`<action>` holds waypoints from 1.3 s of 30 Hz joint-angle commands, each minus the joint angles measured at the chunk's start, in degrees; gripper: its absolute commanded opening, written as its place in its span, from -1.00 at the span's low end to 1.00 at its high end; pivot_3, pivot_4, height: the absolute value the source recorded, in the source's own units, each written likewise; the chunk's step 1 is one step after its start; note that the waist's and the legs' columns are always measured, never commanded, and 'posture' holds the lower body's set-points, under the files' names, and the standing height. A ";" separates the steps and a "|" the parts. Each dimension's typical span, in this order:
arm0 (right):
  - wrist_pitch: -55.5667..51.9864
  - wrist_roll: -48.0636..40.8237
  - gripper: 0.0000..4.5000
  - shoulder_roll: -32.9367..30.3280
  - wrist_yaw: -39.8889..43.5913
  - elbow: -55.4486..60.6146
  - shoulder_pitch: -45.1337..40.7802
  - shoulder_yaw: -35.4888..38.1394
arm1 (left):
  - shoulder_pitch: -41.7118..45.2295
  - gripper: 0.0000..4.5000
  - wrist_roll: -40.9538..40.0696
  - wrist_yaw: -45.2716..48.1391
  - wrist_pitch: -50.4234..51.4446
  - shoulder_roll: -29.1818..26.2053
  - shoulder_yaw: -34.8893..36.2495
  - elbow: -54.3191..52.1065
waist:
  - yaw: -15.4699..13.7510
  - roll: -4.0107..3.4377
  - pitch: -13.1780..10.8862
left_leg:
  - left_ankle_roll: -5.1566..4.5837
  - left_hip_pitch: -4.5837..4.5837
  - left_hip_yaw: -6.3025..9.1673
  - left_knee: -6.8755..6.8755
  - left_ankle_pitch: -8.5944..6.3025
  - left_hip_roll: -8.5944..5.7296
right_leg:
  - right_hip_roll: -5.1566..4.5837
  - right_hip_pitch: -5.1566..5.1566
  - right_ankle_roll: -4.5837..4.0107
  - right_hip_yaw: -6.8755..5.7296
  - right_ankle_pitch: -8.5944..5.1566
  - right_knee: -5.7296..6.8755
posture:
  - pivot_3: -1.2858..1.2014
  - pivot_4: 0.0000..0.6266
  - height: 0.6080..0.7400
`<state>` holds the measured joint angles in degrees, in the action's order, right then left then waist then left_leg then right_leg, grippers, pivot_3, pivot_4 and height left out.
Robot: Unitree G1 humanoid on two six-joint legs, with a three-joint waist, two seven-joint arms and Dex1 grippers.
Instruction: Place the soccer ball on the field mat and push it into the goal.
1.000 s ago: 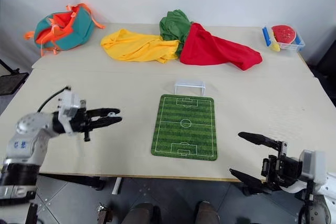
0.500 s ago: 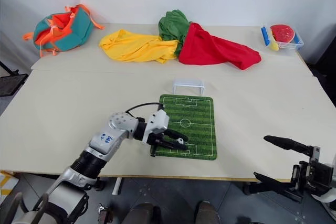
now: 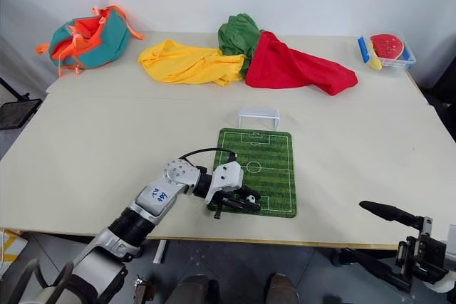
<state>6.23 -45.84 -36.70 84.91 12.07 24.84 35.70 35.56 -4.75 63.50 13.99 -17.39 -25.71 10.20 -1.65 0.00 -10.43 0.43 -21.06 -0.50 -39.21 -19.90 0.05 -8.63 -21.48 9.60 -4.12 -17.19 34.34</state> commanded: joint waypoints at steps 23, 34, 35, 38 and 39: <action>-3.22 -0.11 1.00 1.14 -3.89 4.96 1.72 -3.39 | 0.42 0.60 -3.78 2.22 -8.93 2.16 4.47 -0.22 | -0.02 0.00 0.00 | 0.00 -0.01 0.01 0.00 0.00 0.00 | 0.00 0.00 0.00 -0.01 0.00 0.00 | 0.03 -0.52 1.00; 0.69 -0.69 1.00 3.20 -1.55 2.37 0.21 -2.44 | -8.53 0.52 -16.80 10.67 -6.45 -11.11 18.04 -10.57 | 0.68 -0.17 0.10 | 0.03 0.08 -0.02 0.00 0.01 0.07 | 0.03 0.00 -0.01 0.00 -0.01 0.06 | 0.03 -0.52 1.00; 0.63 -0.77 1.00 2.97 -1.19 2.39 0.34 -2.43 | -11.27 0.43 -17.34 11.36 -5.82 -13.23 18.62 -12.48 | 0.60 -0.20 0.11 | 0.02 0.08 -0.02 0.00 0.01 0.05 | 0.02 0.00 -0.01 0.01 0.00 0.06 | 0.03 -0.52 1.00; 0.85 -0.74 1.00 2.17 -0.20 1.46 0.03 -2.05 | -17.66 0.07 -17.47 11.82 -6.52 -16.22 18.51 -16.79 | 0.11 -0.20 0.11 | 0.00 0.07 -0.01 0.00 0.00 0.05 | 0.01 0.00 -0.01 0.05 0.00 0.03 | 0.03 -0.52 1.00; 0.95 -0.65 1.00 1.92 -0.04 1.19 -0.27 -1.97 | -18.78 -0.08 -17.44 11.48 -5.89 -16.71 18.33 -17.69 | -0.13 -0.19 0.11 | 0.00 0.04 0.04 0.00 0.00 0.04 | 0.00 0.02 -0.01 0.04 0.00 0.03 | 0.03 -0.52 1.00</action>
<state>6.29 -45.42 -33.73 83.84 13.10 24.53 31.99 16.73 -20.92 75.03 7.92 -33.82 -7.37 -3.55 -1.78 -0.19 -10.32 0.43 -21.04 -0.43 -39.23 -19.90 0.09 -8.64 -21.46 9.58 -4.09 -17.19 34.37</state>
